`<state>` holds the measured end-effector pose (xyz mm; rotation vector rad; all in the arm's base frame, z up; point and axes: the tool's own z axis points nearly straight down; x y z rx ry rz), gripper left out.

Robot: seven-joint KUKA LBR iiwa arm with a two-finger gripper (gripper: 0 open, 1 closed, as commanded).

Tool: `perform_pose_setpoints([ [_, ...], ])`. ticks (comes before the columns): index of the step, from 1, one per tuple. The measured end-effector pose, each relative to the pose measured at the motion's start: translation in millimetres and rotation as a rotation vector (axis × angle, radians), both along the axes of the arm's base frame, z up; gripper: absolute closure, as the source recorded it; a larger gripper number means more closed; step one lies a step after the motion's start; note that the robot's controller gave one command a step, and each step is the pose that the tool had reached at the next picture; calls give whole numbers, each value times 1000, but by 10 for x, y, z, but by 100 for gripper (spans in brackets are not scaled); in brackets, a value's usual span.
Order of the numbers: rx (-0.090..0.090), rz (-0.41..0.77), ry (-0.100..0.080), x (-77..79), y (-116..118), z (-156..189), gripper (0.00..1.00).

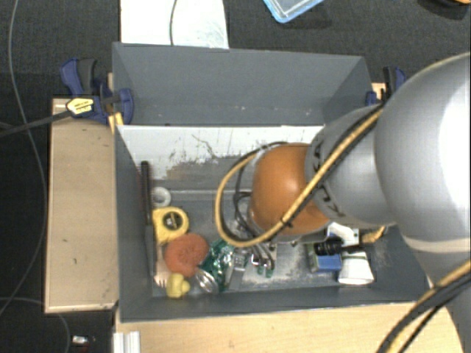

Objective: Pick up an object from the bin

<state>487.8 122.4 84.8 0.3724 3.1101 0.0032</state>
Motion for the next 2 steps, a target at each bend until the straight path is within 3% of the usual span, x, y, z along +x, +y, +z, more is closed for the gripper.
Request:
perform_pose_setpoints([
  [1, 7, -284, 1, 197, -343, -92, 0],
  [2, 7, -238, 2, -49, -106, -32, 100],
])
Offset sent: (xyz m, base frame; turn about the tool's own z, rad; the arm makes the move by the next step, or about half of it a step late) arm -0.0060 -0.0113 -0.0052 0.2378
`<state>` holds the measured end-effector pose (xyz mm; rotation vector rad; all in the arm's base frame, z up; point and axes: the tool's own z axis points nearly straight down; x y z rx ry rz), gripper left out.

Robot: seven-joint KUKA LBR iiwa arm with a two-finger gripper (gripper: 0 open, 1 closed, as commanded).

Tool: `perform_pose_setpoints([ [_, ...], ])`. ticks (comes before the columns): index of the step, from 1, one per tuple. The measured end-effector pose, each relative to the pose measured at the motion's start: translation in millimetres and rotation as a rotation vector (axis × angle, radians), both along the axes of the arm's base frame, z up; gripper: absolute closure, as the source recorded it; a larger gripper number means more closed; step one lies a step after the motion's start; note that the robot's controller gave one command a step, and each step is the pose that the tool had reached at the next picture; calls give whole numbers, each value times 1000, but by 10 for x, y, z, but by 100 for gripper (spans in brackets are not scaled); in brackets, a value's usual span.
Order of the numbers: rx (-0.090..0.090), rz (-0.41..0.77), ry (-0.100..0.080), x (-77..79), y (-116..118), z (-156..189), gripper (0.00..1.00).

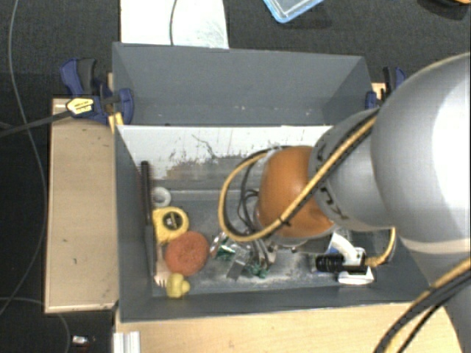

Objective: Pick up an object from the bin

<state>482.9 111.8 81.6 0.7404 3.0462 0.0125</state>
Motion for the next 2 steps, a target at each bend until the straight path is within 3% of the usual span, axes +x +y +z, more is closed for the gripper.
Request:
perform_pose_setpoints([
  [1, 0, -2, 0, 0, 0, 0, 100],
  [2, -2, 18, 4, 74, -80, 708, 100],
])
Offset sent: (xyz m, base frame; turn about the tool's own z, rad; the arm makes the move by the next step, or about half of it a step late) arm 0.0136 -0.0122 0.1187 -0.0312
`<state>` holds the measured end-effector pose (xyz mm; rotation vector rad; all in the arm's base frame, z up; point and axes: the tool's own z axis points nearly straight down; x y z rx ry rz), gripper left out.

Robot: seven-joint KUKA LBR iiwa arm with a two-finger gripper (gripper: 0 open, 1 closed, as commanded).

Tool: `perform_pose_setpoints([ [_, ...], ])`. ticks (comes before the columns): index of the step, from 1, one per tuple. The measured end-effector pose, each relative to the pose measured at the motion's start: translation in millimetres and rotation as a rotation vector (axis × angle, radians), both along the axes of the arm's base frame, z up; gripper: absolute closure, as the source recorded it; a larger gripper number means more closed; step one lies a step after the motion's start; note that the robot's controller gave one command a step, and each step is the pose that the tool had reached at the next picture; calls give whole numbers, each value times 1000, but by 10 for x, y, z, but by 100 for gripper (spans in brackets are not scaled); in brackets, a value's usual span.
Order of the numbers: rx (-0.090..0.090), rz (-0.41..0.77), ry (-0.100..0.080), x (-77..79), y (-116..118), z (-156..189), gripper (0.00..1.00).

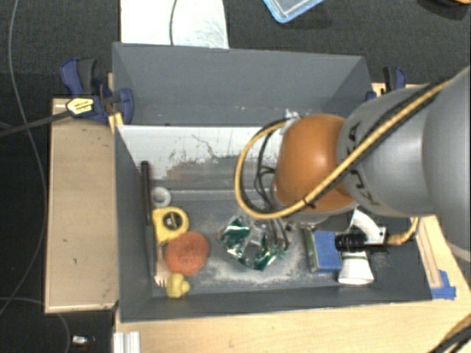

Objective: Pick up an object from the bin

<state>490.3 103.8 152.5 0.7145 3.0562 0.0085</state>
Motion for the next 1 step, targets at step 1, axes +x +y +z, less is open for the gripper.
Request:
perform_pose_setpoints([
  [1, 2, -63, -2, -61, 33, 780, 100],
])
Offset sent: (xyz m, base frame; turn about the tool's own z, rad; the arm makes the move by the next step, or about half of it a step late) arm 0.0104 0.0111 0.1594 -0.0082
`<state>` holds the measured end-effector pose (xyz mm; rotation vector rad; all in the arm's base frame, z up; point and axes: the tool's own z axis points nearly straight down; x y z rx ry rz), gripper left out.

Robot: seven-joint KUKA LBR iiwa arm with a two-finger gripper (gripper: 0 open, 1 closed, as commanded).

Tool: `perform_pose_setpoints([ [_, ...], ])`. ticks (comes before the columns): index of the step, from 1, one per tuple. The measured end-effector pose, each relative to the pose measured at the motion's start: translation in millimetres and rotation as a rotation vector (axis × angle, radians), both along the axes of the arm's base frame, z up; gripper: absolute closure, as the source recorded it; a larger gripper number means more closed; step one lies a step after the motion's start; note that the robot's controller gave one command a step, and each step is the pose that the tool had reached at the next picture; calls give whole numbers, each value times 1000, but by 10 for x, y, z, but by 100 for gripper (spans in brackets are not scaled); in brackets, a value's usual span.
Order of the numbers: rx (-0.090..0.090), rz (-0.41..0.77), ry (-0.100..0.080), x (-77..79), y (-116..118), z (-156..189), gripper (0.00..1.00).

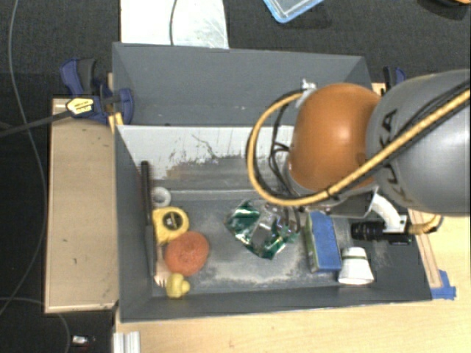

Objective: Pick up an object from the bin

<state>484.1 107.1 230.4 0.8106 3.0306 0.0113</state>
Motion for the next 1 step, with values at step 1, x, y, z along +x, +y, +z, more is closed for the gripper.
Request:
perform_pose_setpoints([
  [1, -4, 28, 11, 52, 26, 215, 100],
])
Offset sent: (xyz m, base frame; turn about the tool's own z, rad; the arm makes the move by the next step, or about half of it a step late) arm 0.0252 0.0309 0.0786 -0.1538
